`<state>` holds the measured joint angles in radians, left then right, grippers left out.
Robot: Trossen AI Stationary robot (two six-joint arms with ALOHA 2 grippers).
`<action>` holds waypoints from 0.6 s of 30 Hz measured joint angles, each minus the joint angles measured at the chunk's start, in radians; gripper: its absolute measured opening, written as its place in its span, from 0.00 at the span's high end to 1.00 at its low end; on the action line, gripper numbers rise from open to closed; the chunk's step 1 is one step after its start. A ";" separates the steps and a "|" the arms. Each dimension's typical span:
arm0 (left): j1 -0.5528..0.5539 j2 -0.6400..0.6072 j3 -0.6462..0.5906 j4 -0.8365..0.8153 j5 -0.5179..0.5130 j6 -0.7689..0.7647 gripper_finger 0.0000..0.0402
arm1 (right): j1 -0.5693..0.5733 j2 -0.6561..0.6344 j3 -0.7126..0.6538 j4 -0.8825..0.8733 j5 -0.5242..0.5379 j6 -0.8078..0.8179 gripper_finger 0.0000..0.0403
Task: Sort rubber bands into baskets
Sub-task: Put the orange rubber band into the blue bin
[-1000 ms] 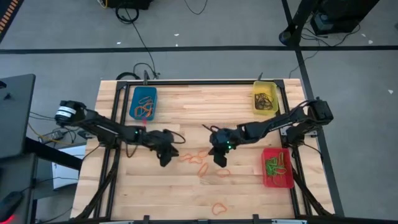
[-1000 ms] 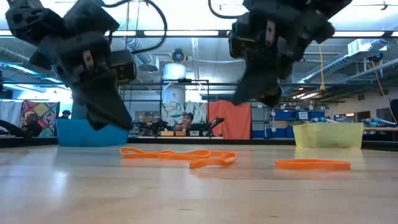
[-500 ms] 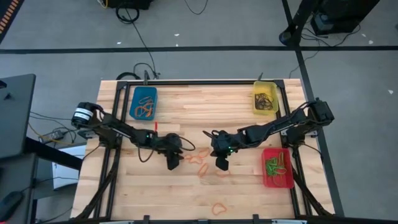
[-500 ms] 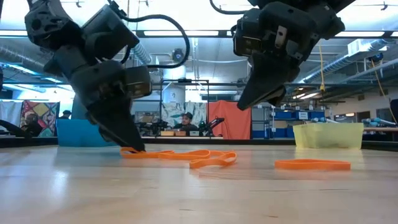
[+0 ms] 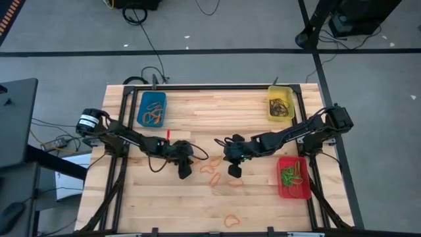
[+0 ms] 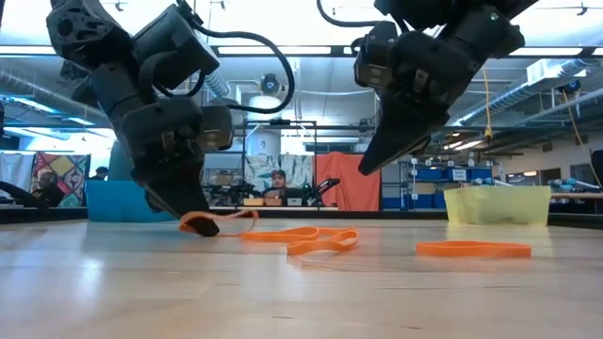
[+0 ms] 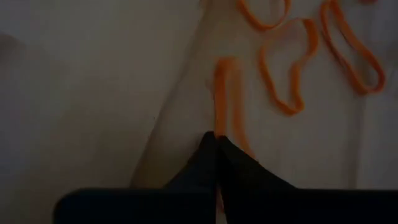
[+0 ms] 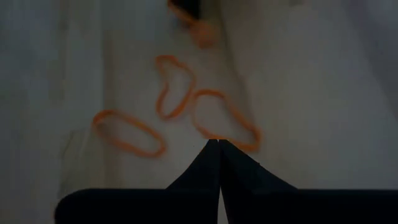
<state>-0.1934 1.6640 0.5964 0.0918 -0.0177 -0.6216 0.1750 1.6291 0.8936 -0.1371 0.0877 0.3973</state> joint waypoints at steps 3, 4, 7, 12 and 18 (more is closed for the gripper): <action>0.001 -0.033 -0.003 -0.021 0.034 -0.036 0.99 | -0.007 0.000 0.000 0.007 0.039 0.001 0.97; 0.000 -0.054 0.000 -0.045 0.038 -0.040 0.99 | -0.008 0.000 0.000 0.007 0.047 0.002 0.97; -0.005 -0.142 0.015 -0.155 0.039 -0.018 0.99 | -0.009 0.000 0.000 0.012 0.060 0.027 0.97; 0.041 -0.290 0.091 -0.404 -0.017 0.050 1.00 | -0.009 0.000 0.000 0.041 0.069 0.045 0.97; 0.133 -0.426 0.173 -0.699 -0.066 0.119 1.00 | -0.009 0.000 0.000 0.077 0.085 0.070 0.97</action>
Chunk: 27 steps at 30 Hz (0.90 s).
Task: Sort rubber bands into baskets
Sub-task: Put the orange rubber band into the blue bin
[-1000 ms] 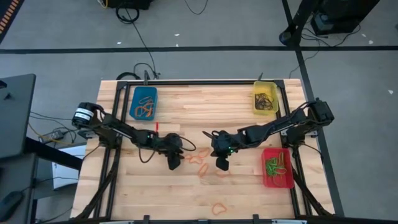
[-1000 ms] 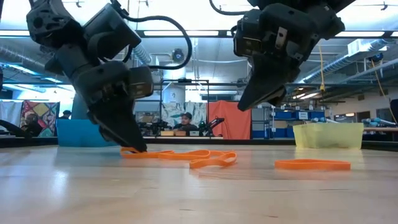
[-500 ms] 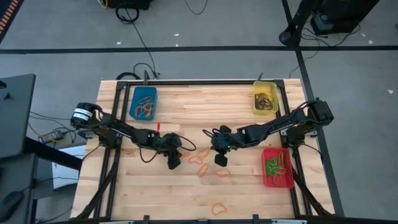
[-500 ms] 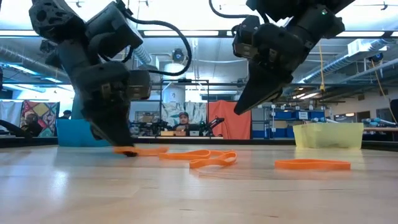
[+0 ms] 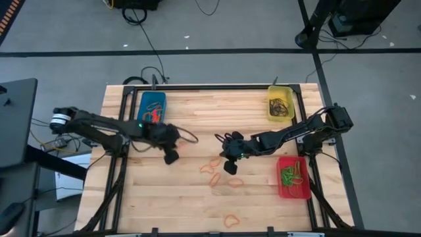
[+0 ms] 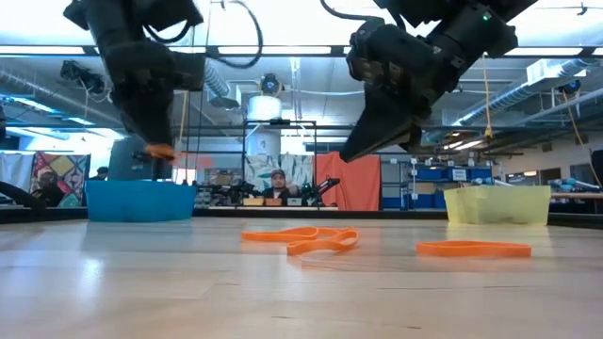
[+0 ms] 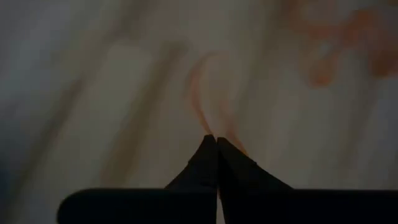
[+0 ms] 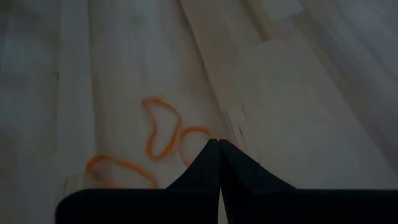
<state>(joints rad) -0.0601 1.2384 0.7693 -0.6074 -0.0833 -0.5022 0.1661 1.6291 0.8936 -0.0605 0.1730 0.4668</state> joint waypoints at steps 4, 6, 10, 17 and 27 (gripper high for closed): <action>0.108 -0.075 0.029 -0.152 -0.032 0.023 1.00 | 0.000 0.000 0.000 0.030 0.015 0.017 0.97; 0.179 -0.119 0.033 -0.191 -0.032 0.022 1.00 | 0.000 0.000 0.000 0.046 0.018 0.074 0.97; 0.336 -0.176 0.032 -0.254 -0.039 0.056 0.99 | -0.005 0.005 0.001 0.107 0.018 0.173 0.94; 0.586 -0.181 0.032 -0.329 -0.084 0.138 0.99 | -0.046 0.005 0.000 0.077 0.027 0.316 0.85; 0.783 -0.095 0.031 -0.324 -0.120 0.214 0.95 | -0.049 0.005 0.000 0.026 -0.015 0.289 0.69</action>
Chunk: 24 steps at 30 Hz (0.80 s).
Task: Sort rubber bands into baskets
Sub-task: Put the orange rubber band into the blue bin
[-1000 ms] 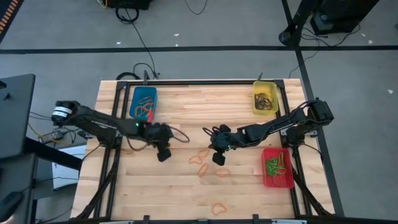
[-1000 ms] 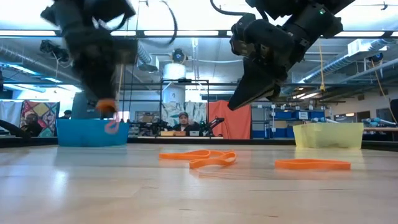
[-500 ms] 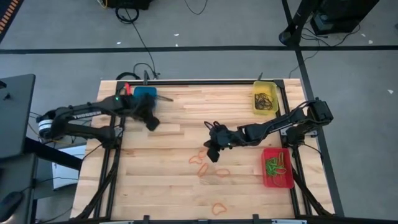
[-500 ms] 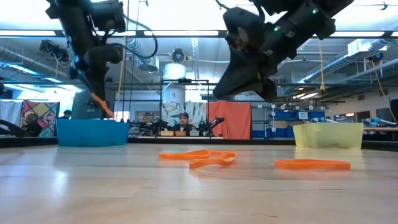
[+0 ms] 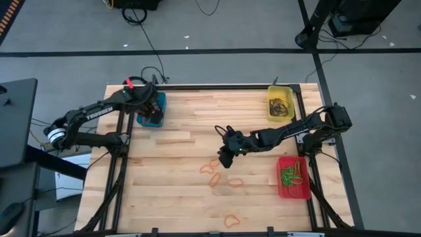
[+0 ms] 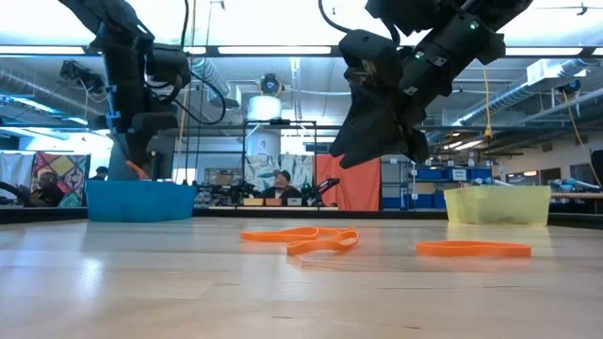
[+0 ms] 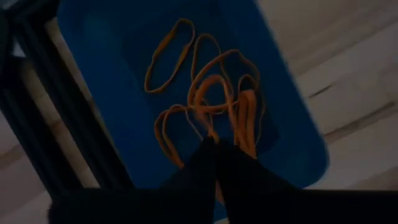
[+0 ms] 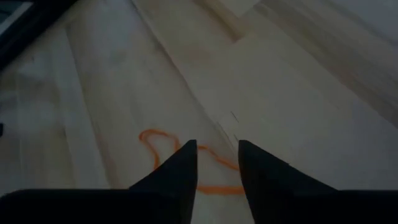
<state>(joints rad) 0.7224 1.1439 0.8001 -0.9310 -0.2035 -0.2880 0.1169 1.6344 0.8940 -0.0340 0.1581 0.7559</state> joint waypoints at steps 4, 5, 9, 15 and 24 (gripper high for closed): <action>0.034 0.039 0.000 0.002 0.010 0.017 0.81 | 0.000 0.000 0.000 0.000 -0.002 -0.038 0.59; 0.040 0.048 0.000 0.002 0.009 0.017 0.77 | 0.000 0.000 0.000 0.000 -0.003 -0.051 0.56; 0.056 0.078 0.000 0.018 0.006 0.051 0.59 | 0.000 0.000 0.000 -0.007 -0.002 -0.108 0.47; 0.057 0.075 0.000 0.023 -0.034 0.067 0.47 | 0.015 0.000 0.000 -0.002 0.081 -0.235 0.44; 0.026 -0.060 0.000 0.018 0.053 -0.018 0.47 | 0.019 0.018 0.000 0.026 0.071 -0.436 0.47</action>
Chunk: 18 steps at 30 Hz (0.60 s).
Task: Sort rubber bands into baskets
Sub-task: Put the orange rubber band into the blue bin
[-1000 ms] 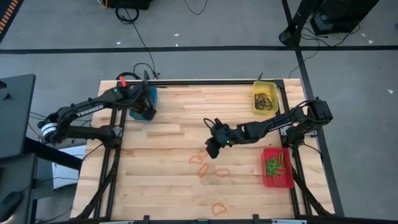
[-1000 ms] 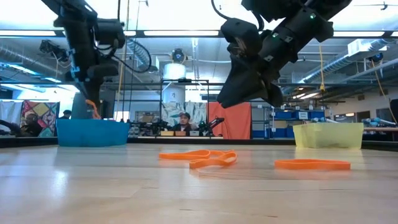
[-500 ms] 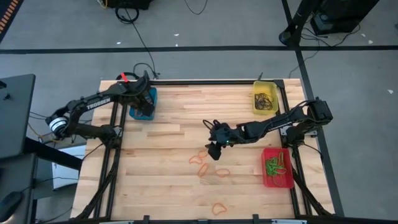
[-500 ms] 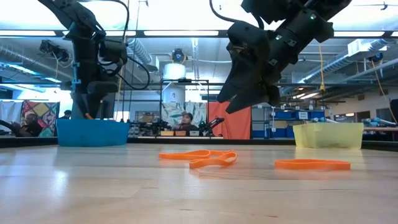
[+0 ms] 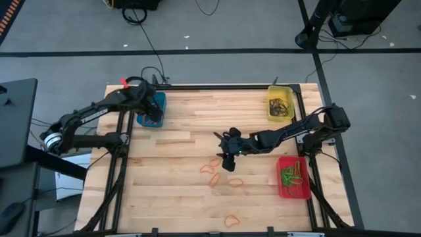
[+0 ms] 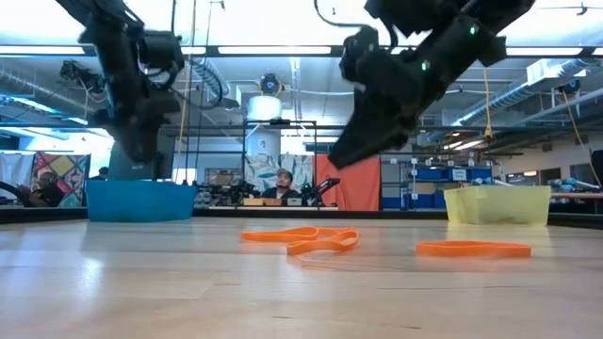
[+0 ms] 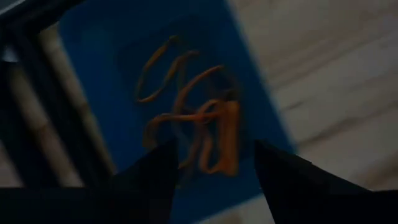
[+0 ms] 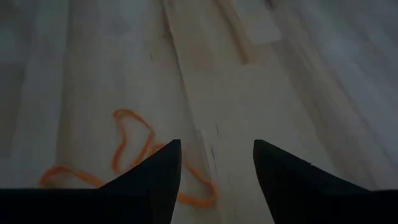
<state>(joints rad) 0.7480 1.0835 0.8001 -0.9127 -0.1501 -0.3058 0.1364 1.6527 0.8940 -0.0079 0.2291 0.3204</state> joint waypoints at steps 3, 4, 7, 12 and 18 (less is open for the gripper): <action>-0.064 -0.055 0.000 0.021 0.032 -0.018 0.47 | 0.000 0.065 0.000 0.048 -0.045 -0.038 0.48; -0.094 -0.068 0.000 0.033 0.041 -0.018 0.47 | 0.000 0.096 0.000 0.070 -0.064 -0.064 0.48; -0.187 -0.094 0.000 0.036 0.052 -0.037 0.47 | 0.006 0.165 0.000 0.084 -0.066 -0.104 0.48; -0.358 -0.104 0.000 0.055 0.051 -0.122 0.47 | 0.014 0.217 0.006 0.025 -0.020 -0.080 0.53; -0.522 -0.083 0.000 0.181 0.045 -0.180 0.47 | 0.041 0.251 0.009 0.028 -0.026 -0.145 0.79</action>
<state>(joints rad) 0.2264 1.0009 0.8001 -0.7312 -0.1047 -0.4855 0.1778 1.9037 0.9028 0.0205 0.2035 0.1756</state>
